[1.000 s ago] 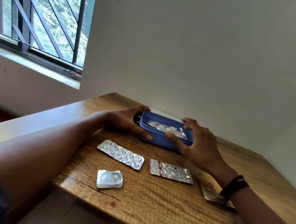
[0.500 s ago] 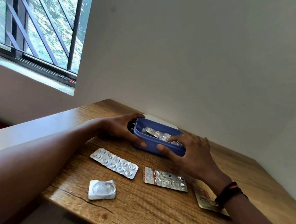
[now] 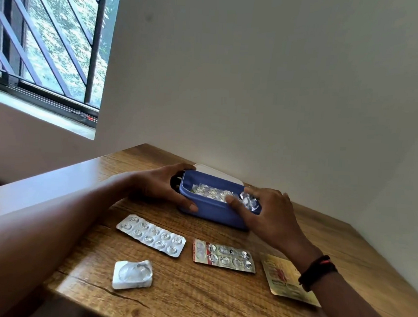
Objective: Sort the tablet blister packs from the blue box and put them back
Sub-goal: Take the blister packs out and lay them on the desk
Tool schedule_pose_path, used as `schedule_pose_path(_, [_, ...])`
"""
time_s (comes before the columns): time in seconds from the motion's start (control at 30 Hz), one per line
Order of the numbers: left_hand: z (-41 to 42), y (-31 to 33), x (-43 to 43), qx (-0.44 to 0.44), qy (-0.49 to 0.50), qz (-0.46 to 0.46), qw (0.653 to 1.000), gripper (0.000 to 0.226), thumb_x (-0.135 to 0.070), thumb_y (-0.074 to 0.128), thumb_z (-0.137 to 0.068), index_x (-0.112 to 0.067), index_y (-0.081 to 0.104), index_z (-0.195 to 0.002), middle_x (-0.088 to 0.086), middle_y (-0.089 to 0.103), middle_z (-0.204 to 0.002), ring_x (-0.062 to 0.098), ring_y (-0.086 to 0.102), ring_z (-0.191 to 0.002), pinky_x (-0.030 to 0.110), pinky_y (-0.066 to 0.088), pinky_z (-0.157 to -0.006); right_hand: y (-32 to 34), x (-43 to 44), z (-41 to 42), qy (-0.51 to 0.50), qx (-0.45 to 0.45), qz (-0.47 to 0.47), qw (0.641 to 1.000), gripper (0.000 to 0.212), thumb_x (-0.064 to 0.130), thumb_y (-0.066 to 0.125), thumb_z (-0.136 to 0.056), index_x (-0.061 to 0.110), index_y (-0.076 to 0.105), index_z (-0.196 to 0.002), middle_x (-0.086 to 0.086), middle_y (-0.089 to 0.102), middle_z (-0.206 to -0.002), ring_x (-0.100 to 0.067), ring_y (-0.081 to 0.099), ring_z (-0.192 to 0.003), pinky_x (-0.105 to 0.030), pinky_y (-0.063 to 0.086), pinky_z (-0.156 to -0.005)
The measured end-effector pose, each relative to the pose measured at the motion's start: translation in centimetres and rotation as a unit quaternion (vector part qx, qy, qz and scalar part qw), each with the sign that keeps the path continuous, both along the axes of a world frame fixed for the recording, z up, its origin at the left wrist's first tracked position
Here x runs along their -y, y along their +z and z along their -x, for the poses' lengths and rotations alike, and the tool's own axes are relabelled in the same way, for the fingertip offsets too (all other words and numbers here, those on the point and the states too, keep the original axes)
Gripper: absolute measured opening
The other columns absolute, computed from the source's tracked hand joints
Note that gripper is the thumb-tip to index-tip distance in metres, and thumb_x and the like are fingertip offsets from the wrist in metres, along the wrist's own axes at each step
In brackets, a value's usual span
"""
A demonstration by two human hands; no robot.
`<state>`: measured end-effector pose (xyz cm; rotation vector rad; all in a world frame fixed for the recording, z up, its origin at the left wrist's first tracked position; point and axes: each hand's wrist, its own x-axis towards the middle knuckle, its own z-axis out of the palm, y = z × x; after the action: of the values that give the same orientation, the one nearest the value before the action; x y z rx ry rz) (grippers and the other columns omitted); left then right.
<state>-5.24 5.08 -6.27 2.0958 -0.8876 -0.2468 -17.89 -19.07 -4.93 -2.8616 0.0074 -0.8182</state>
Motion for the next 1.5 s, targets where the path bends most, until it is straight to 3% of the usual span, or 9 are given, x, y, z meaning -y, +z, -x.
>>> schedule_pose_path(0.17, [-0.1,0.0,0.0,-0.003,-0.001,0.001,1.000,0.120,-0.057,0.087,-0.043,-0.030,0.030,-0.146,-0.009,0.049,-0.140,0.012,0.049,-0.126,0.042,0.043,-0.108,1.5,1.0,0.2,0.073,0.091,-0.242,0.963,0.010,0.025,0.074,-0.083,0.022,0.076,-0.092,0.005,0.076,-0.094,-0.003,0.070,-0.085,-0.006,0.048,-0.068])
schedule_pose_path(0.3, [-0.2,-0.2,0.0,-0.004,-0.005,0.007,1.000,0.119,-0.055,0.089,-0.045,-0.030,0.031,-0.146,-0.010,0.050,-0.139,0.011,0.051,-0.125,0.041,0.044,-0.108,2.3,1.5,0.7,0.107,0.067,-0.384,0.915,0.028,0.018,0.075,-0.082,0.023,0.066,-0.107,0.000,0.077,-0.084,-0.011,0.071,-0.070,-0.026,0.055,-0.054])
schedule_pose_path(0.6, [-0.7,-0.4,0.0,-0.001,-0.007,0.007,1.000,0.116,-0.056,0.090,-0.046,-0.035,0.032,-0.144,-0.011,0.050,-0.139,0.012,0.051,-0.125,0.042,0.045,-0.107,2.7,0.6,1.1,0.172,0.035,-0.489,0.854,0.045,0.028,0.080,-0.067,0.008,0.067,-0.105,-0.003,0.077,-0.084,-0.023,0.074,-0.071,-0.024,0.056,-0.049])
schedule_pose_path(0.7, [-0.7,-0.4,-0.1,-0.004,-0.011,0.009,1.000,0.111,-0.054,0.090,-0.049,-0.035,0.033,-0.143,-0.011,0.051,-0.138,0.012,0.052,-0.124,0.042,0.045,-0.106,2.7,0.5,1.3,0.182,0.075,-0.436,0.878,0.034,0.020,0.084,-0.066,0.010,0.071,-0.096,-0.003,0.077,-0.080,-0.020,0.074,-0.070,-0.022,0.057,-0.058])
schedule_pose_path(0.8, [-0.6,-0.2,0.0,-0.009,-0.015,0.012,1.000,0.111,-0.051,0.090,-0.051,-0.034,0.032,-0.144,-0.010,0.051,-0.138,0.012,0.051,-0.125,0.042,0.045,-0.107,2.3,0.4,1.6,0.190,0.186,-0.186,0.946,0.019,0.009,0.083,-0.072,0.019,0.074,-0.085,0.009,0.075,-0.083,-0.003,0.071,-0.078,-0.014,0.055,-0.070])
schedule_pose_path(0.93, [-0.5,-0.2,0.0,-0.011,-0.017,0.014,1.000,0.116,-0.053,0.089,-0.047,-0.032,0.031,-0.145,-0.008,0.051,-0.139,0.013,0.051,-0.126,0.042,0.044,-0.108,2.3,-0.4,2.3,0.233,0.267,0.015,0.935,0.014,0.009,0.077,-0.076,0.015,0.074,-0.088,0.007,0.070,-0.105,-0.006,0.061,-0.104,-0.016,0.047,-0.090])
schedule_pose_path(1.03, [-0.6,-0.3,0.0,-0.009,-0.013,0.016,1.000,0.118,-0.054,0.089,-0.045,-0.031,0.031,-0.145,-0.009,0.051,-0.139,0.012,0.051,-0.125,0.041,0.044,-0.108,2.9,-1.2,2.8,0.248,0.259,0.052,0.932,0.012,0.020,0.076,-0.078,0.017,0.075,-0.090,0.006,0.067,-0.100,-0.009,0.056,-0.101,-0.017,0.044,-0.084])
schedule_pose_path(1.3, [-0.2,-0.2,-0.1,-0.003,-0.004,0.015,1.000,0.119,-0.058,0.089,-0.043,-0.027,0.035,-0.144,-0.009,0.054,-0.135,0.009,0.054,-0.122,0.040,0.044,-0.108,4.2,-2.1,4.5,0.336,-0.050,-0.269,0.901,0.028,0.022,0.079,-0.074,0.016,0.075,-0.101,-0.004,0.076,-0.085,-0.019,0.073,-0.078,-0.028,0.059,-0.073])
schedule_pose_path(1.5, [-0.1,-0.2,-0.1,0.003,0.003,0.000,1.000,0.122,-0.059,0.089,-0.043,-0.026,0.033,-0.146,-0.010,0.052,-0.139,0.010,0.052,-0.125,0.041,0.042,-0.109,4.8,-2.4,5.5,0.342,-0.393,-0.204,0.829,0.023,0.013,0.076,-0.082,0.009,0.073,-0.104,-0.001,0.076,-0.088,-0.010,0.071,-0.075,-0.016,0.053,-0.066])
